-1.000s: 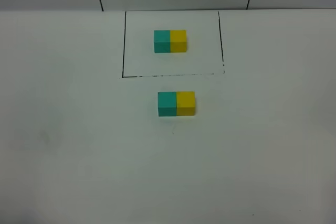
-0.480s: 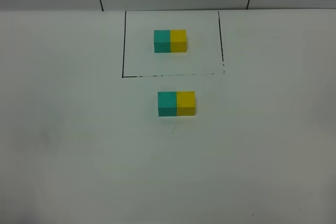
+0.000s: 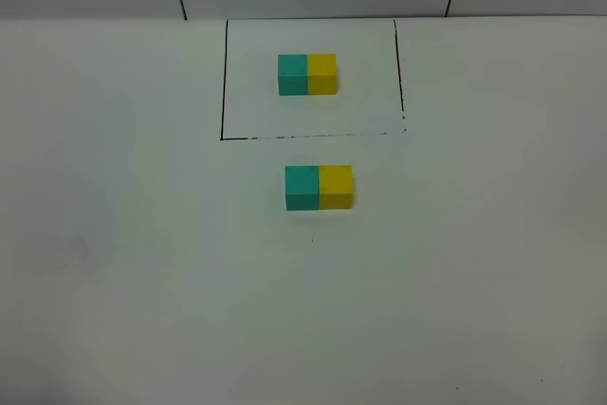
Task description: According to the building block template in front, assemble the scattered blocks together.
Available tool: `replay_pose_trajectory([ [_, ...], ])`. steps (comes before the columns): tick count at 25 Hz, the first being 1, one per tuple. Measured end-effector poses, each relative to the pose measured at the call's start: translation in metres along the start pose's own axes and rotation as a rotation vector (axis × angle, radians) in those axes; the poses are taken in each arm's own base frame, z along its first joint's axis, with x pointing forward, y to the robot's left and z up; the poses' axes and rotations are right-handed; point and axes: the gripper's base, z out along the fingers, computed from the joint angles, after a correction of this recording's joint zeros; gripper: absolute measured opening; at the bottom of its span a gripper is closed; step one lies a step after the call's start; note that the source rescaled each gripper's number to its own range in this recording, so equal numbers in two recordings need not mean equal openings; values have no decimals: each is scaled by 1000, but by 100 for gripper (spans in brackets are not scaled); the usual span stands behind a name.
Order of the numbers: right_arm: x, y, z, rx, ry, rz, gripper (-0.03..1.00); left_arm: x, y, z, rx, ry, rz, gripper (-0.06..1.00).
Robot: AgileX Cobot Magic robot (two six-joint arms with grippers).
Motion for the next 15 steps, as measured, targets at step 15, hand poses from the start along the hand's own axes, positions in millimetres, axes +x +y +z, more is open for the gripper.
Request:
replay_pose_trajectory([
  [15,0,-1,0,2,0,21,74,0,0,0,0,0,0,71],
])
